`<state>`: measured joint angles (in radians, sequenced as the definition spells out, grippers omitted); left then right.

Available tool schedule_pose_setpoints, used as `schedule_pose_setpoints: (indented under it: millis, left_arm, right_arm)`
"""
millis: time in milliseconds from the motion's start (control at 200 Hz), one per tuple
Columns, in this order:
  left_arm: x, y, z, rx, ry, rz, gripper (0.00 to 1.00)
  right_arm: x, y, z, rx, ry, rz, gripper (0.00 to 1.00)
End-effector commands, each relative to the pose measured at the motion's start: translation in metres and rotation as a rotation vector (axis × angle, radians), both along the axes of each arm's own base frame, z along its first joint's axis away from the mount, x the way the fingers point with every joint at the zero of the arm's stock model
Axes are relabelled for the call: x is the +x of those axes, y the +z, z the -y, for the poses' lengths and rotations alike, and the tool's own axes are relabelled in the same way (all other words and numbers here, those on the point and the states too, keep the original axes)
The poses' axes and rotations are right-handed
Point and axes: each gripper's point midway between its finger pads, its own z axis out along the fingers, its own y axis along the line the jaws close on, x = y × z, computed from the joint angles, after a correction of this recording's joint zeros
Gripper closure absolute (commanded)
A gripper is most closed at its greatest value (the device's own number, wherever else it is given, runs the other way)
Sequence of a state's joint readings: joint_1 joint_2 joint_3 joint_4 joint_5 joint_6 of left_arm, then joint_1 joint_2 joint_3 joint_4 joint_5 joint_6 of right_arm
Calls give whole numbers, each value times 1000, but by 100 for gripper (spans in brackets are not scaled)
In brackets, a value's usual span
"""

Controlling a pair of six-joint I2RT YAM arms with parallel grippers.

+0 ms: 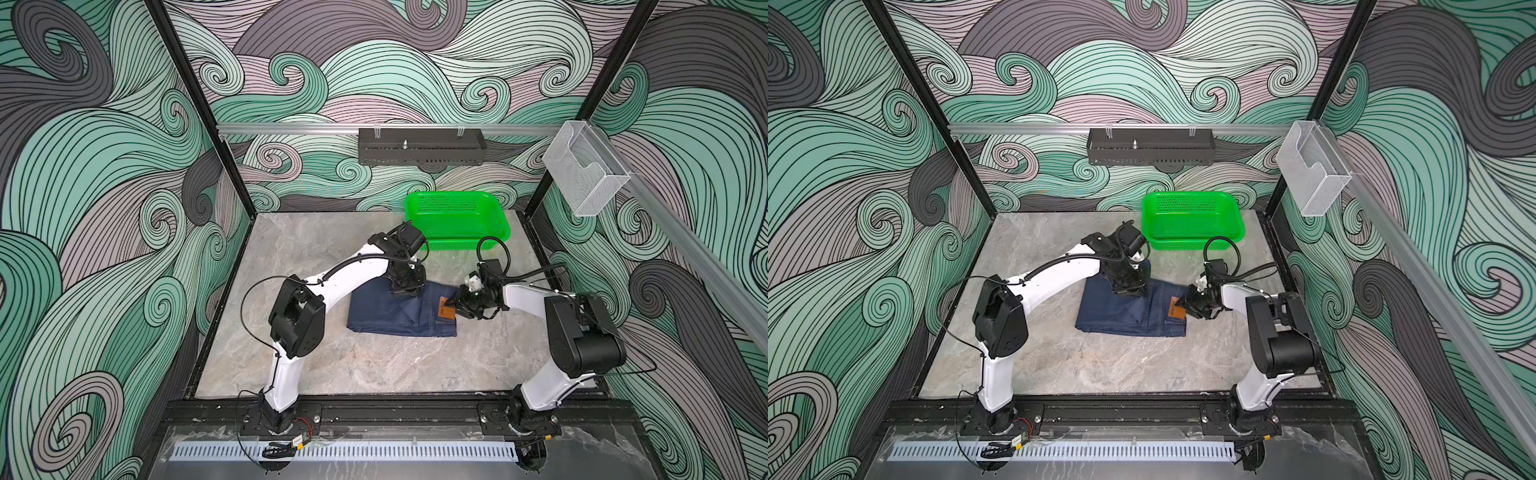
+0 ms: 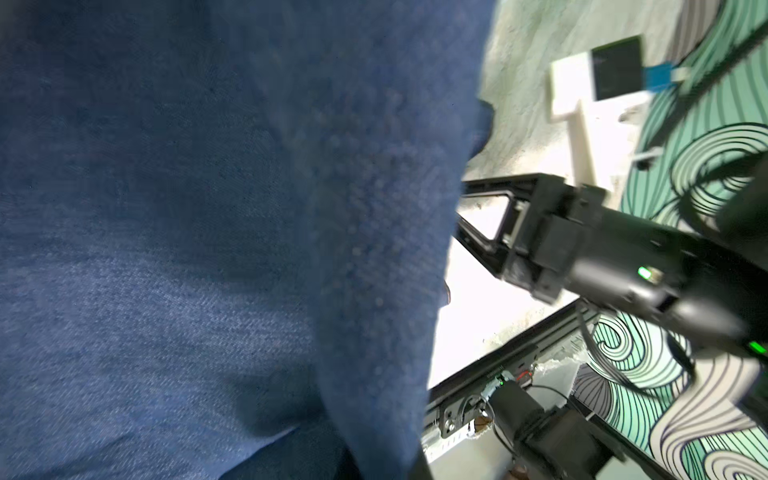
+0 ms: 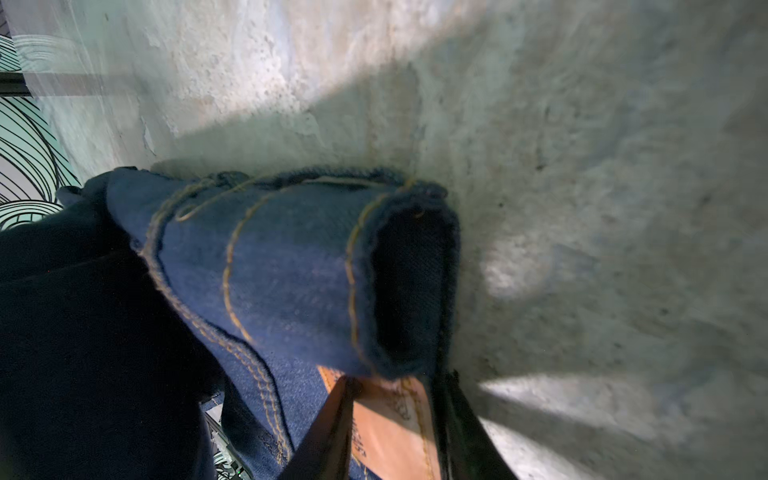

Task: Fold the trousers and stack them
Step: 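Fold the hem end over toward the right gripper while the right holds the waistband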

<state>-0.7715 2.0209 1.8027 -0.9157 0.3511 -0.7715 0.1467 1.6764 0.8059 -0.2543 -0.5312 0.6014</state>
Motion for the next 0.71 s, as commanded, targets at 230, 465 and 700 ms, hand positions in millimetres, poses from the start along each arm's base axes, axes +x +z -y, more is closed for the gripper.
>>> schedule_pose_setpoints:
  millis: [230, 465, 700]
  left_arm:
    - [4, 2, 49, -89, -25, 3, 100]
    - [7, -19, 56, -69, -25, -22, 100]
    - [6, -34, 58, -51, -28, -47, 100]
  right_arm:
    - [-11, -14, 2, -27, 15, -71, 65]
    - [-10, -14, 2, -29, 18, -69, 65]
    - [-10, -14, 2, -25, 18, -71, 65]
